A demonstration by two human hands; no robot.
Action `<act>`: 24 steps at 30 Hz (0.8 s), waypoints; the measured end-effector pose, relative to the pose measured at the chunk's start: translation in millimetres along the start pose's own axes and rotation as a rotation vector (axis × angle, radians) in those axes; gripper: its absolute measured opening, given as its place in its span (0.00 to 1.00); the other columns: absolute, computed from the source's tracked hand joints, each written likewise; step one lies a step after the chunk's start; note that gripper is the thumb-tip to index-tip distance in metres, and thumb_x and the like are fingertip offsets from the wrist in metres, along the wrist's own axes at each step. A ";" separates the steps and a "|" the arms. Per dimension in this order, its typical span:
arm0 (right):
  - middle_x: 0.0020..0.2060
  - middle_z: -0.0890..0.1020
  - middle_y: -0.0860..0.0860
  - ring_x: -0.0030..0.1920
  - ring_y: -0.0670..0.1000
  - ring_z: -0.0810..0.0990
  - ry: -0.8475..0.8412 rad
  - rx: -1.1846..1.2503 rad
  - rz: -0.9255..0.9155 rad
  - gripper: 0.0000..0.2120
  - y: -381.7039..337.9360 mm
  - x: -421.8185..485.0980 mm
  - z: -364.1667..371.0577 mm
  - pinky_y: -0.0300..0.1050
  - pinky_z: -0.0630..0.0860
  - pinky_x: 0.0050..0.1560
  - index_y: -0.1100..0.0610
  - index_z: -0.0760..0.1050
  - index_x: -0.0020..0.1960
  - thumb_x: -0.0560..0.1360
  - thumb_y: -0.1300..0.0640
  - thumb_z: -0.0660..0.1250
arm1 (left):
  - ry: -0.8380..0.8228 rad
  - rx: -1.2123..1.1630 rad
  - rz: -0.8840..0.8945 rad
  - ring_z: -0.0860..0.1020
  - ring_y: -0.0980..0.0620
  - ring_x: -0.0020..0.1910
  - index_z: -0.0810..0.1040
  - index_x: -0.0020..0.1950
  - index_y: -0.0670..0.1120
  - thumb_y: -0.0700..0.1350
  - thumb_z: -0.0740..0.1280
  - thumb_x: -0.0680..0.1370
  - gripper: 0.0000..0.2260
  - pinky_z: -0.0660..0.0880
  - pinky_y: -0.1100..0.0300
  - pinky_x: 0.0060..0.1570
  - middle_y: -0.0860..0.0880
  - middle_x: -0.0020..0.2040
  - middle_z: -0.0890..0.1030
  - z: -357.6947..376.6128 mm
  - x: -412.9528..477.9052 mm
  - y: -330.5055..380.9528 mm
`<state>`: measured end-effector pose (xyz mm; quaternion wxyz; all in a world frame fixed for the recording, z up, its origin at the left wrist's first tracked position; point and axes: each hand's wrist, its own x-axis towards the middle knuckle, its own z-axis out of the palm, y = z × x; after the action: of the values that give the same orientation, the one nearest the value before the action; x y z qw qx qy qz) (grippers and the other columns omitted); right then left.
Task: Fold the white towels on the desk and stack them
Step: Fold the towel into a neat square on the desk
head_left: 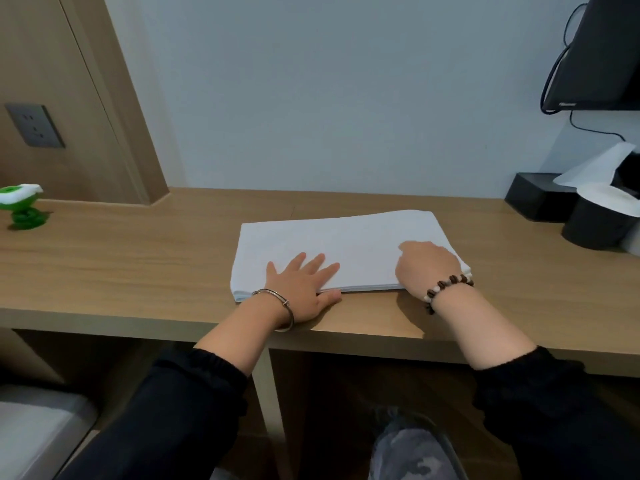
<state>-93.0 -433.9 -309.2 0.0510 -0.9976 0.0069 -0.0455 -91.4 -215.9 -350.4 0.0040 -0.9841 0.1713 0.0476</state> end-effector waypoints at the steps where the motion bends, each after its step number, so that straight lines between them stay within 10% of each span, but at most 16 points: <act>1: 0.59 0.78 0.55 0.51 0.56 0.76 -0.014 0.067 -0.043 0.19 -3.4 5.5 1.1 0.47 0.72 0.49 0.55 0.70 0.66 0.78 0.59 0.50 | 0.001 -0.005 0.009 0.42 0.50 0.77 0.44 0.75 0.64 0.66 0.45 0.78 0.26 0.43 0.34 0.69 0.57 0.78 0.44 0.2 -0.8 -1.7; 4: 0.71 0.65 0.52 0.69 0.55 0.64 -0.127 0.010 -0.141 0.22 -0.6 12.6 13.9 0.55 0.62 0.67 0.52 0.58 0.74 0.81 0.54 0.46 | 0.002 -0.036 0.047 0.42 0.52 0.77 0.46 0.75 0.64 0.62 0.43 0.80 0.23 0.42 0.36 0.69 0.59 0.77 0.45 -0.4 -5.6 -12.7; 13: 0.58 0.79 0.53 0.55 0.56 0.76 -0.158 0.092 -0.314 0.18 -16.3 -8.2 -1.5 0.46 0.71 0.52 0.54 0.76 0.58 0.80 0.53 0.49 | 0.044 0.100 -0.356 0.71 0.44 0.62 0.72 0.56 0.51 0.48 0.47 0.81 0.15 0.55 0.40 0.66 0.45 0.60 0.77 -40.6 10.7 -32.2; 19: 0.64 0.76 0.49 0.63 0.50 0.73 -0.308 0.385 -0.514 0.17 -54.0 -22.7 -1.6 0.42 0.68 0.60 0.53 0.75 0.64 0.81 0.56 0.53 | -0.067 -0.112 -0.487 0.58 0.41 0.73 0.60 0.74 0.44 0.51 0.45 0.82 0.23 0.54 0.43 0.71 0.44 0.75 0.59 -28.9 31.1 -21.6; 24: 0.51 0.82 0.55 0.47 0.48 0.79 0.031 1.222 -0.038 0.18 -1.9 -0.6 -12.5 0.29 0.76 0.40 0.59 0.79 0.50 0.75 0.73 0.54 | 0.036 -0.076 -0.432 0.43 0.45 0.76 0.44 0.77 0.56 0.58 0.42 0.81 0.24 0.44 0.37 0.70 0.52 0.78 0.43 -4.5 16.8 -15.4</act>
<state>-94.7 -433.2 -296.8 0.6131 -0.7871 -0.0373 -0.0568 -70.0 -207.2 -347.6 -0.0258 -0.9980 -0.0455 0.0346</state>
